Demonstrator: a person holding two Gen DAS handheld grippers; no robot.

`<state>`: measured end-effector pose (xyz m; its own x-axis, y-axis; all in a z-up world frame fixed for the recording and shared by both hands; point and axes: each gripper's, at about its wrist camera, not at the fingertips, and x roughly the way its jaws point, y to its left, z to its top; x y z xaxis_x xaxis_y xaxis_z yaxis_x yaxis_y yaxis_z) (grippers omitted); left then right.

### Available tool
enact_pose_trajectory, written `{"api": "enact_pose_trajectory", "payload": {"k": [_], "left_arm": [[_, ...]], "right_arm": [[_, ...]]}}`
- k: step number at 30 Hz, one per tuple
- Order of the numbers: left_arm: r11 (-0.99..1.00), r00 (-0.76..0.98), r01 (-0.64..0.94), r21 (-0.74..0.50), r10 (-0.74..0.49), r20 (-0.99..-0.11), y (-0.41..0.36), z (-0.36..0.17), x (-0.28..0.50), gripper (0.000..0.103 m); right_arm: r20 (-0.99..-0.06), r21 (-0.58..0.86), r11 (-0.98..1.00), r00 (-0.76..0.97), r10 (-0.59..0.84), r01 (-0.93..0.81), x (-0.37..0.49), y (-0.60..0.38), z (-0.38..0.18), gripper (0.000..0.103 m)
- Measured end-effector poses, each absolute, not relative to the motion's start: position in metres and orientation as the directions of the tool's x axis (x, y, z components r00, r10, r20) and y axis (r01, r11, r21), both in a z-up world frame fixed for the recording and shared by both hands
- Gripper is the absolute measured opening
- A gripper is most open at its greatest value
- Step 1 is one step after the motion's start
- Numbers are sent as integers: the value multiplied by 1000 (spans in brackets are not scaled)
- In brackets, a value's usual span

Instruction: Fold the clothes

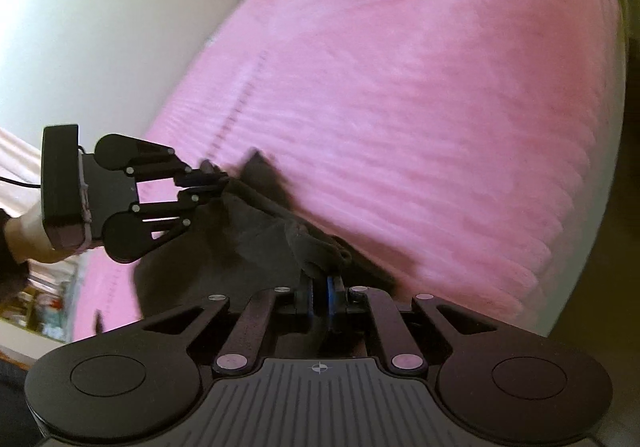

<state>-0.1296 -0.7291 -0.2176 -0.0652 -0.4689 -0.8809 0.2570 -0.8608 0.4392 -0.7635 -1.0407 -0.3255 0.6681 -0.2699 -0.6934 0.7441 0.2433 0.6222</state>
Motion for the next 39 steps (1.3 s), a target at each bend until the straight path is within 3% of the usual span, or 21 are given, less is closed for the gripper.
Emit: {"api": "enact_pose_trajectory", "payload": {"k": [2,4,6,10,15,20,22,23,30,36,39], "left_arm": [[-841,-61,294,454,-491,-869,-727,-220,-128,11],[-821,-64,343,457,-506,-860,-721,-209,-122,22],[-814,-70,373,445,-503,-861,-711,-195,-108,32],[-750,-23,524,403,-486,-874,-697,-173,-72,32],[-615,-38,750,243,-407,-913,-701,-181,-38,32],[-518,-63,839,170,-403,-913,-719,-214,-30,32],[-509,-72,845,164,-412,-909,-718,-212,-28,32],[-504,-72,848,163,-413,-908,-717,-209,-26,32],[-422,91,843,333,-498,-862,-660,-175,-1,30],[-490,141,735,469,-566,-812,-571,-170,0,35],[-582,123,607,541,-604,-787,-531,-191,-12,38]], "right_arm": [[-712,612,228,653,-258,757,-764,-1044,-330,7],[-721,594,233,638,-269,770,-767,-1040,-321,51],[-724,569,268,628,-286,777,-767,-1033,-309,67],[-708,505,432,645,-288,747,-745,-1016,-279,67],[-639,550,613,758,-128,567,-688,-1013,-282,66],[-718,494,666,695,-51,559,-662,-1044,-331,66],[-720,477,702,693,-32,529,-664,-1053,-332,53],[-725,462,721,689,-30,517,-666,-1056,-331,53],[-796,332,750,597,-103,572,-674,-1041,-308,53],[-782,286,900,623,20,330,-640,-968,-291,54],[-802,167,970,596,30,177,-620,-914,-294,54]]}}
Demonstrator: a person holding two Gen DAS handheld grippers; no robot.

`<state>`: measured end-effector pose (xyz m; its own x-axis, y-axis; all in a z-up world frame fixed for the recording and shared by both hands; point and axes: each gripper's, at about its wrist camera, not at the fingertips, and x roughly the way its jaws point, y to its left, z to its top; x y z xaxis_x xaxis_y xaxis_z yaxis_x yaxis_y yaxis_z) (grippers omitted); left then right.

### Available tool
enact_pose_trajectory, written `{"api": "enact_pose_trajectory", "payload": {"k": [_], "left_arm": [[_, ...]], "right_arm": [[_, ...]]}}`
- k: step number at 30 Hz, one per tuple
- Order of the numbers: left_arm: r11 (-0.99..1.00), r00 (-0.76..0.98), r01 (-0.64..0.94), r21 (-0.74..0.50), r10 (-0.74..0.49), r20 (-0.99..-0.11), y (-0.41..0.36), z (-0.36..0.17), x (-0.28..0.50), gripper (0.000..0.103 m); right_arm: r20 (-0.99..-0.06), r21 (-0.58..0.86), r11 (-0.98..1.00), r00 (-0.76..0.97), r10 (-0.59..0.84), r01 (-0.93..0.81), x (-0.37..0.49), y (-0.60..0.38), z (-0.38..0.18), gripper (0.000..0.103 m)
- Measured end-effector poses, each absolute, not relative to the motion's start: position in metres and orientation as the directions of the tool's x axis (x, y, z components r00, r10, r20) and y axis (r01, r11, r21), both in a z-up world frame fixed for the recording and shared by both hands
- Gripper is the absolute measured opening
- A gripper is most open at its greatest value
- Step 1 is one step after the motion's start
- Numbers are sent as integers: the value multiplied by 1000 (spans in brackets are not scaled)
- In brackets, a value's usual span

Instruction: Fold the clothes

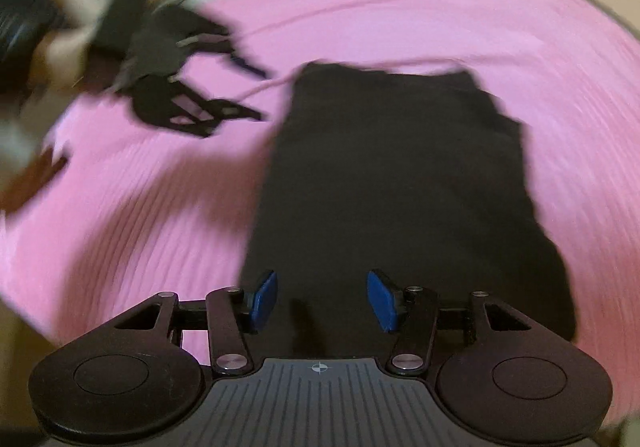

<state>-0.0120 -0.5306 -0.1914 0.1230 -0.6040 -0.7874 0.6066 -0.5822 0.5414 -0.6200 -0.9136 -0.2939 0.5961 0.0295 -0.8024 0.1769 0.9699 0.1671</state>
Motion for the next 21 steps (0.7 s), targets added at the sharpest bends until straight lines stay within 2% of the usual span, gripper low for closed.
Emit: {"api": "enact_pose_trajectory", "payload": {"k": [3,5,10,13,14,15,18,21], "left_arm": [[-625,101,449,639,-675,-731,-504,-218,-23,43],[-610,89,371,700,-727,-681,-494,-233,-27,48],[-562,69,234,794,-805,-590,-490,-262,-28,53],[-495,68,151,856,-859,-508,-491,-279,-27,54],[-472,70,119,873,-873,-482,-492,-286,-27,53],[-450,71,89,889,-887,-456,-492,-292,-28,53],[-396,76,19,918,-915,-397,-499,-306,-29,47],[-367,99,-12,930,-926,-364,-506,-317,-32,34]], "right_arm": [[-825,26,999,565,5,29,-602,-865,-309,54],[-844,-90,996,533,-64,-23,-592,-844,-327,54],[-828,-268,963,519,-211,-37,-590,-834,-355,54],[-805,-308,948,553,-216,-77,-602,-835,-361,53],[-796,-317,944,567,-213,-92,-608,-835,-363,49],[-787,-324,940,582,-206,-105,-613,-834,-365,38],[-758,-327,935,629,-174,-135,-627,-835,-367,28],[-721,-340,928,675,-156,-148,-638,-841,-365,19]]}}
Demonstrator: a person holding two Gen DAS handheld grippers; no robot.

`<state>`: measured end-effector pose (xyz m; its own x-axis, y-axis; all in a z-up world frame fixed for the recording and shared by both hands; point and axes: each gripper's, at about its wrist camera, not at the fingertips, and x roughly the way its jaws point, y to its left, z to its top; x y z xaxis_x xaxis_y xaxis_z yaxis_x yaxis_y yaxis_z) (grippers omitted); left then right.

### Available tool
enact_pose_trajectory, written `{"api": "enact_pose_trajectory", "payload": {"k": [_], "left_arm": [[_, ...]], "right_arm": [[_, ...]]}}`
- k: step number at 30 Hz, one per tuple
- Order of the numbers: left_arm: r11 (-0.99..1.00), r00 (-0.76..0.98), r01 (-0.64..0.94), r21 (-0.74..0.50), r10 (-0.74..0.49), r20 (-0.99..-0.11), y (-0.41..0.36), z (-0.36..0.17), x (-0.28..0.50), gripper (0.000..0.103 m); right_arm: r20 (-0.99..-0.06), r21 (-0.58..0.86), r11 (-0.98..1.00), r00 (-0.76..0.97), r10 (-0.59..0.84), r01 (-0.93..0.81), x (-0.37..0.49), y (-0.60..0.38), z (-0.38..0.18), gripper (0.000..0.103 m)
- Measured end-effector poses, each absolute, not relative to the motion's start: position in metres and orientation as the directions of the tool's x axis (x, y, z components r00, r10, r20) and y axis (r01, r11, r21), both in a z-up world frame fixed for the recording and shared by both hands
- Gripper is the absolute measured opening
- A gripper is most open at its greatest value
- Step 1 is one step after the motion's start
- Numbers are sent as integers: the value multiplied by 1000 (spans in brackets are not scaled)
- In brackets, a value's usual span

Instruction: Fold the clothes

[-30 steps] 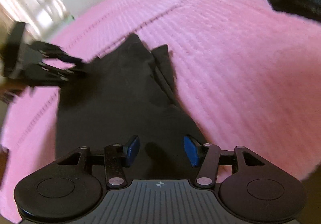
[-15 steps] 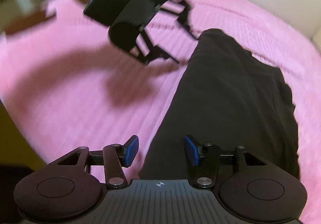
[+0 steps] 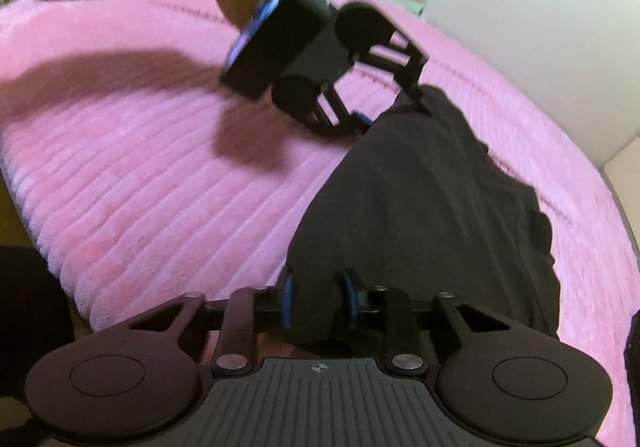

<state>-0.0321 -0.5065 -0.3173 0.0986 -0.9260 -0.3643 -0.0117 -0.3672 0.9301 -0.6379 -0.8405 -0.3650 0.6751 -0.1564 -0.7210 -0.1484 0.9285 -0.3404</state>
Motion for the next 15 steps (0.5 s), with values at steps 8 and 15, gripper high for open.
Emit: {"api": "enact_pose_trajectory", "payload": {"k": [8,15], "left_arm": [[-357,241,118,927,-895,-375,-499,-303,-58,11],[-419,263,415,808,-794,-547,-410,-250,-152,11]], "right_arm": [[-684,-446,868,709,-173,-218,-668,-838,-353,15],[-696,-548,805,658,-288,-227,-754,-855,-347,15]]}}
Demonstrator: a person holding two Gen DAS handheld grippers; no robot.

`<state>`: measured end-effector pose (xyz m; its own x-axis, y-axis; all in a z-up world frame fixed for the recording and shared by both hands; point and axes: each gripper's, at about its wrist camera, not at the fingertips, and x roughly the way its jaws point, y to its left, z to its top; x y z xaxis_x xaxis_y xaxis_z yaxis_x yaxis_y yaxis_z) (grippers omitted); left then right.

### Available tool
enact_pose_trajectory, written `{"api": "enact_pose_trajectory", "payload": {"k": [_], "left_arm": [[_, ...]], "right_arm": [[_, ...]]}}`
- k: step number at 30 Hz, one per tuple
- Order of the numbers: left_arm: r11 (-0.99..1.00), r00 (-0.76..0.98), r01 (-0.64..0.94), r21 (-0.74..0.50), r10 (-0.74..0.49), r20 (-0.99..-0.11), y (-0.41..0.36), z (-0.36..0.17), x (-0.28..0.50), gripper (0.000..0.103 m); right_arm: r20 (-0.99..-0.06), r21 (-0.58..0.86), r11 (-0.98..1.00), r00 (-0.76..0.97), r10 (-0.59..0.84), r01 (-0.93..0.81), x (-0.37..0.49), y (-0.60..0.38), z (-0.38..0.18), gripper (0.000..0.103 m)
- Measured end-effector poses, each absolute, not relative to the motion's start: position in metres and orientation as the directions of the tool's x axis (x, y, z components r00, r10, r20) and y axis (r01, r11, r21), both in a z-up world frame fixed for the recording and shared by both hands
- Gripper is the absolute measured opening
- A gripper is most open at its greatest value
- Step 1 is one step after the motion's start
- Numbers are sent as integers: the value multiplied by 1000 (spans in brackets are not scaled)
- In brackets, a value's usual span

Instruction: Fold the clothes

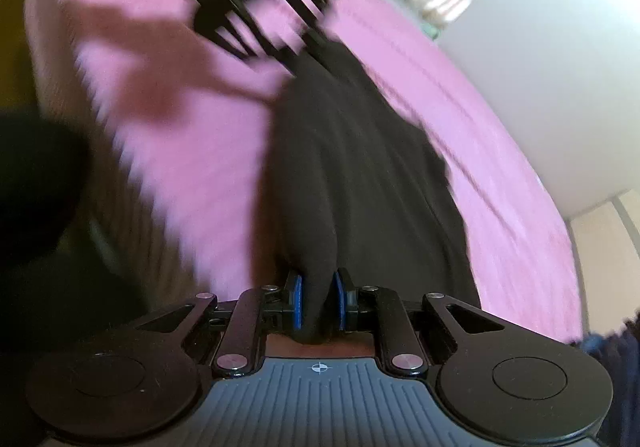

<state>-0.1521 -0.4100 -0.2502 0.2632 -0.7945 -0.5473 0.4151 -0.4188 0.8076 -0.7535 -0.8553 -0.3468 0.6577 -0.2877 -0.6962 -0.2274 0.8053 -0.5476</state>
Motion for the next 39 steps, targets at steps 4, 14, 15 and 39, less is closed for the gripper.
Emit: {"api": "enact_pose_trajectory", "payload": {"k": [4,14,15,39], "left_arm": [[-401,261,518,755,-766,-587,-373,-253,-220,12],[-344,455,346,873,-753,-476,-360,-292,-234,35],[-349,463,336,875,-748,-476,-364,-292,-230,35],[67,566,576,815,-751,-339,-412,-72,-87,12]], "right_arm": [[-658,-589,795,657,-368,-145,-794,-857,-364,17],[-566,-664,734,738,-367,-145,-794,-836,-403,77],[-567,-676,721,734,-375,-154,-791,-839,-405,60],[-280,-721,693,908,-311,16,-659,-956,-194,13]]}}
